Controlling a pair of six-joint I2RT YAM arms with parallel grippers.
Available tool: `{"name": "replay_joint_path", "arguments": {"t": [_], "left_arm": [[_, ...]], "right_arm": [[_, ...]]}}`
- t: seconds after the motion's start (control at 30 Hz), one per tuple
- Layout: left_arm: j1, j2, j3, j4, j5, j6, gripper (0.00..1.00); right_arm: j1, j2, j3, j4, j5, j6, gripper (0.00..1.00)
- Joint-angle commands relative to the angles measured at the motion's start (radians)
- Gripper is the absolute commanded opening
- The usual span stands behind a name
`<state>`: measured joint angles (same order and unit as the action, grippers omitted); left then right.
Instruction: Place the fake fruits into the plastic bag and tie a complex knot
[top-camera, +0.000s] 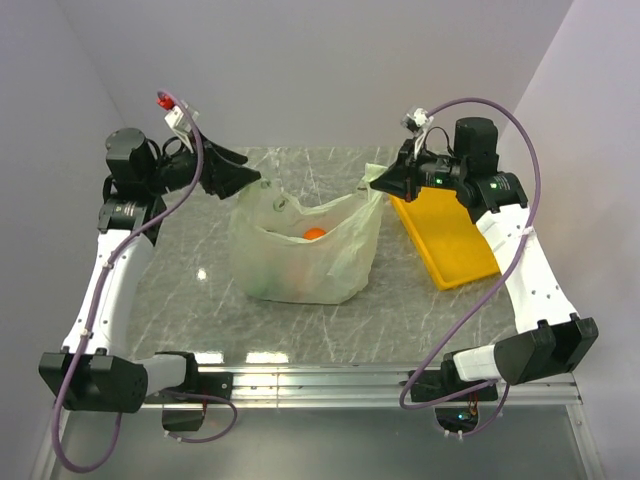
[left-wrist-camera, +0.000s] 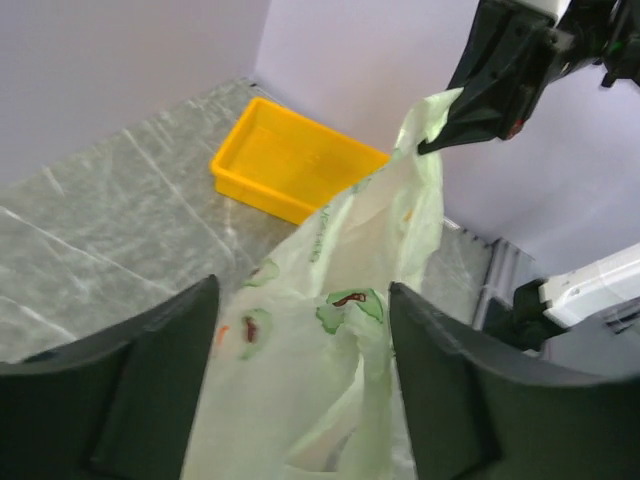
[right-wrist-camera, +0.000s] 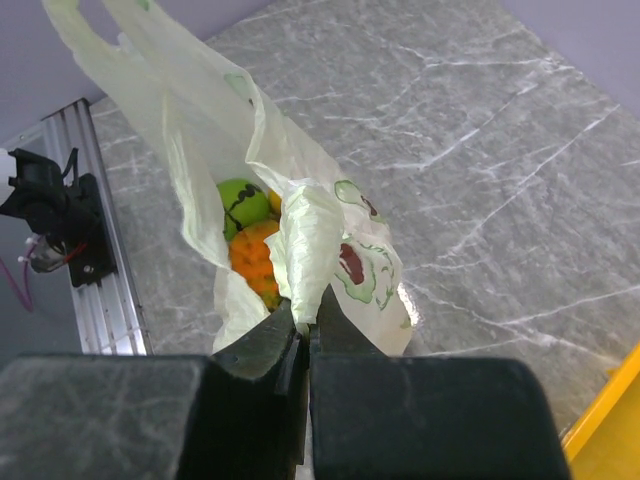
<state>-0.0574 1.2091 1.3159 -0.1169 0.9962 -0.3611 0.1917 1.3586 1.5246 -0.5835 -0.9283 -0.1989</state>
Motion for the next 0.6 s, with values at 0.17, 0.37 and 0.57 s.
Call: {"name": "replay_joint_path", "arguments": {"t": [0.17, 0.37, 0.57], "left_arm": [[-0.024, 0.125, 0.218, 0.005, 0.151, 0.216, 0.79], [-0.263, 0.182, 0.295, -0.184, 0.043, 0.596, 0.82], [-0.407, 0.211, 0.243, -0.043, -0.096, 0.686, 0.77]], "right_arm": [[0.000, -0.004, 0.032, 0.031, -0.081, -0.057, 0.00], [0.038, -0.003, 0.039, 0.010, -0.112, -0.111, 0.00], [0.061, -0.001, 0.037, -0.019, -0.141, -0.109, 0.00]]}}
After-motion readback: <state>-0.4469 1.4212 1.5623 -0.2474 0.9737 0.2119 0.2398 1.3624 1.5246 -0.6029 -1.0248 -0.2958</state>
